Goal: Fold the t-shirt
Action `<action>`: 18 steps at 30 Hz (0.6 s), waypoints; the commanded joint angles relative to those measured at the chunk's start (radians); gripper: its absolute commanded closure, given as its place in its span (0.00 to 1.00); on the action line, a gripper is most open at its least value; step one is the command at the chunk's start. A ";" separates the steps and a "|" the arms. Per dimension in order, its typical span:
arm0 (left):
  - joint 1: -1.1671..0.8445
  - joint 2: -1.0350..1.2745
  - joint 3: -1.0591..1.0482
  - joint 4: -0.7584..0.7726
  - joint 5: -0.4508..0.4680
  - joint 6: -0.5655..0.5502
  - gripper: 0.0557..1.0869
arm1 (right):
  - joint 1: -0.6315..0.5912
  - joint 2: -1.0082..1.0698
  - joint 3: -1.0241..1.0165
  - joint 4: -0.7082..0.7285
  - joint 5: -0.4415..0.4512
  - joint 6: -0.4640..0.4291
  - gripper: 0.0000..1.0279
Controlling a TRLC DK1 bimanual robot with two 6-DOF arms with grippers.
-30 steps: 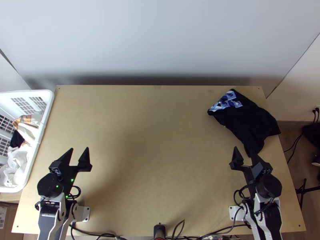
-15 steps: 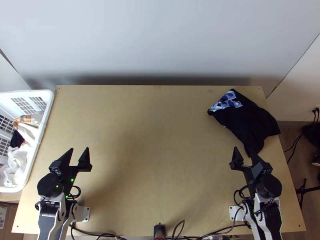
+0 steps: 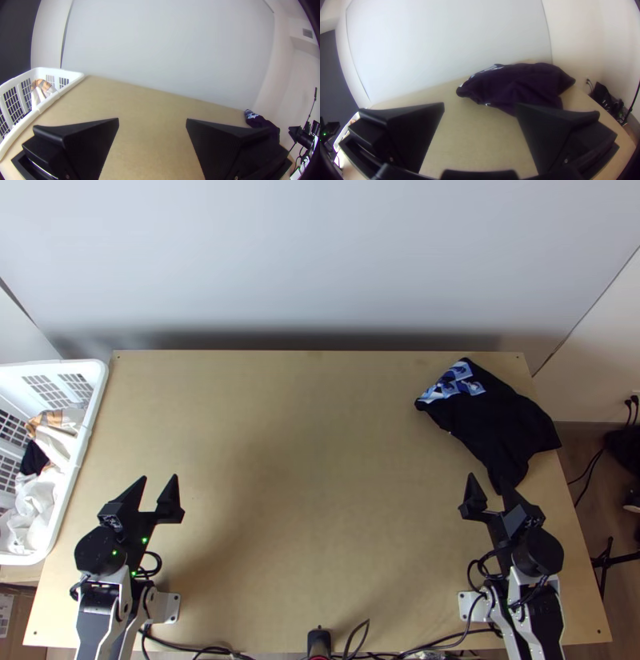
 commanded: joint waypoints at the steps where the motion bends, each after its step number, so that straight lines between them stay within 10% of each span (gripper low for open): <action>1: 0.000 0.001 0.000 0.000 0.000 0.000 0.05 | 0.000 0.000 0.000 0.000 0.000 0.000 0.05; 18: -0.006 -0.001 0.000 0.003 0.000 0.000 0.05 | 0.003 0.000 0.000 0.000 0.000 0.002 0.05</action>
